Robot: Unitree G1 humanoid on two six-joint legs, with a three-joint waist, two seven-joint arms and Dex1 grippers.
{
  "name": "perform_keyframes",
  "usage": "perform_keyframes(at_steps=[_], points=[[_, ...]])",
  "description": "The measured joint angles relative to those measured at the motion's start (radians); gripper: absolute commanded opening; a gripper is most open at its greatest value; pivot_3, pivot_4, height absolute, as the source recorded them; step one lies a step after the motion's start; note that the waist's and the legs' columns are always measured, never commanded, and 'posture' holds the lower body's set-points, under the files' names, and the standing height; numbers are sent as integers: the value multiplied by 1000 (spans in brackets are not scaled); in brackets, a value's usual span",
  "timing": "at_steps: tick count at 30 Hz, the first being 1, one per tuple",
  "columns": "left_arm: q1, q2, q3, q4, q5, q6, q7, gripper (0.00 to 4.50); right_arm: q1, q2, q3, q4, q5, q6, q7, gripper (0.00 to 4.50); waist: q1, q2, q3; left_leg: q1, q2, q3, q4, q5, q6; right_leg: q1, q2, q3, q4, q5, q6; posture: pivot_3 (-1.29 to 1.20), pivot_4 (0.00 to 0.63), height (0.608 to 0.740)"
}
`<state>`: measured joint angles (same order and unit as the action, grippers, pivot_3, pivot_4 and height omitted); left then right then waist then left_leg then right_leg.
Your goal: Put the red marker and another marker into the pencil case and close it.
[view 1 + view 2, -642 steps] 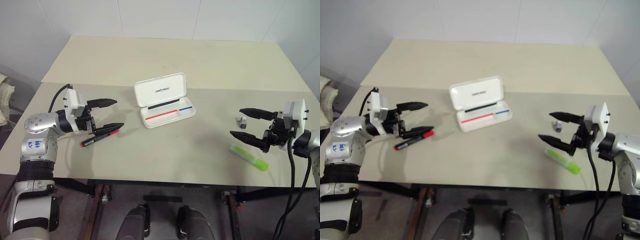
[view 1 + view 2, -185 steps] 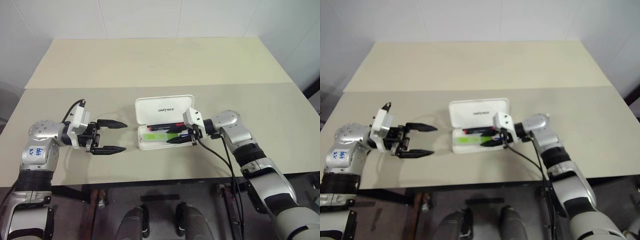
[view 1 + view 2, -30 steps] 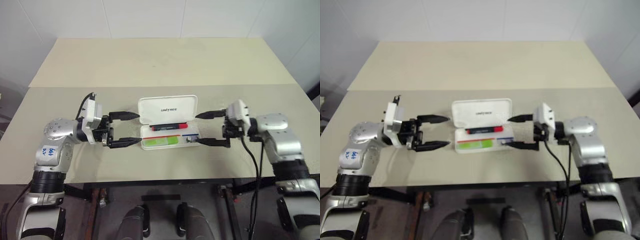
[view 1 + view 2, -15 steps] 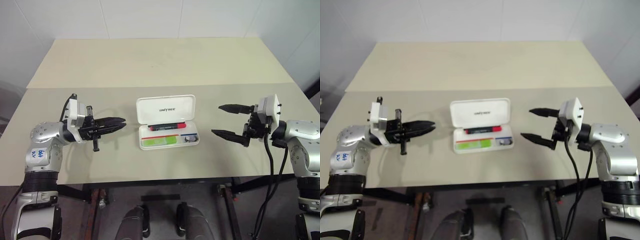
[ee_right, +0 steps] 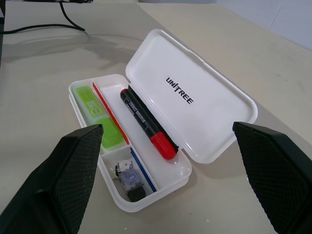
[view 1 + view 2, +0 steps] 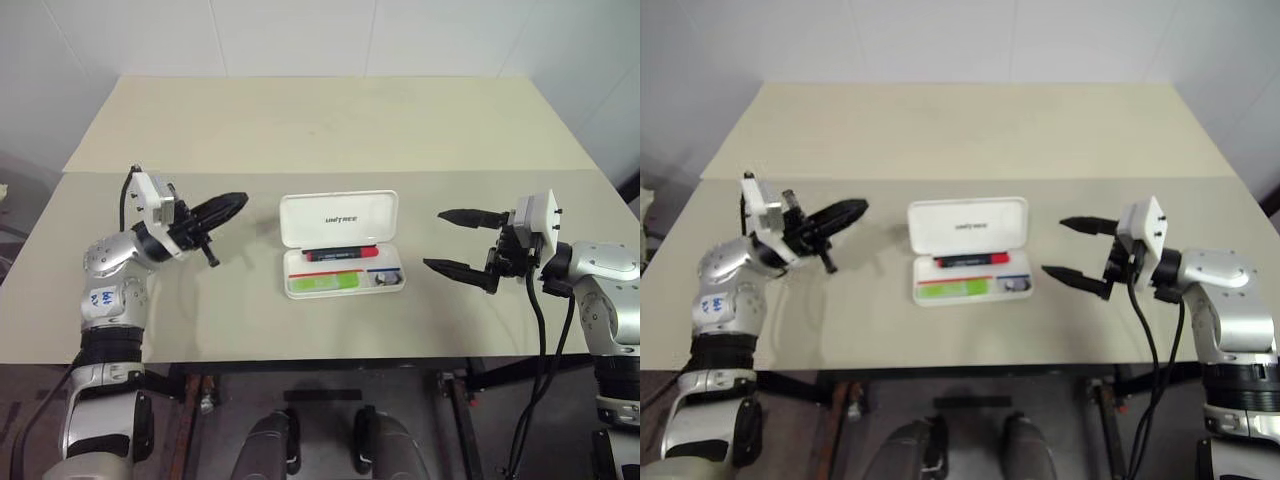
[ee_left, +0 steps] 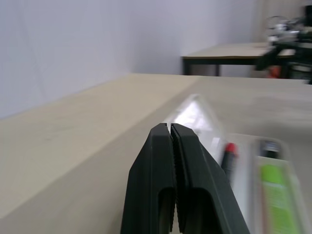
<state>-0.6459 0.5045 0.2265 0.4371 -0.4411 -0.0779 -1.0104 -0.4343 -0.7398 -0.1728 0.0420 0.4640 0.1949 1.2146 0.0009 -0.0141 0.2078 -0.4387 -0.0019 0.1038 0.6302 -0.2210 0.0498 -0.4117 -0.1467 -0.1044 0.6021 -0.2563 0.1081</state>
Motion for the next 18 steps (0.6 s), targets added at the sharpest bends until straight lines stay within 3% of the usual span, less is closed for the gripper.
perform_keyframes(at_steps=[11, 18], points=[[-117, -76, -77, 196, 165, -58, 181, 33, 6, 0, 5, -24, 0, 2, -26, 4500, 5, 0, 0, 0, 0, 1, 1, 1, 0, 0, 1, 0, 0, 0, 1, 0, 150, 740], [-151, -135, -128, 254, 210, -68, 198, 33, 25, 0, 7, -57, 1, 6, -50, 4500, 13, 0, 0, -1, 0, 1, 1, 1, 0, 0, 1, 0, -1, 0, 1, 0, 150, 740]])
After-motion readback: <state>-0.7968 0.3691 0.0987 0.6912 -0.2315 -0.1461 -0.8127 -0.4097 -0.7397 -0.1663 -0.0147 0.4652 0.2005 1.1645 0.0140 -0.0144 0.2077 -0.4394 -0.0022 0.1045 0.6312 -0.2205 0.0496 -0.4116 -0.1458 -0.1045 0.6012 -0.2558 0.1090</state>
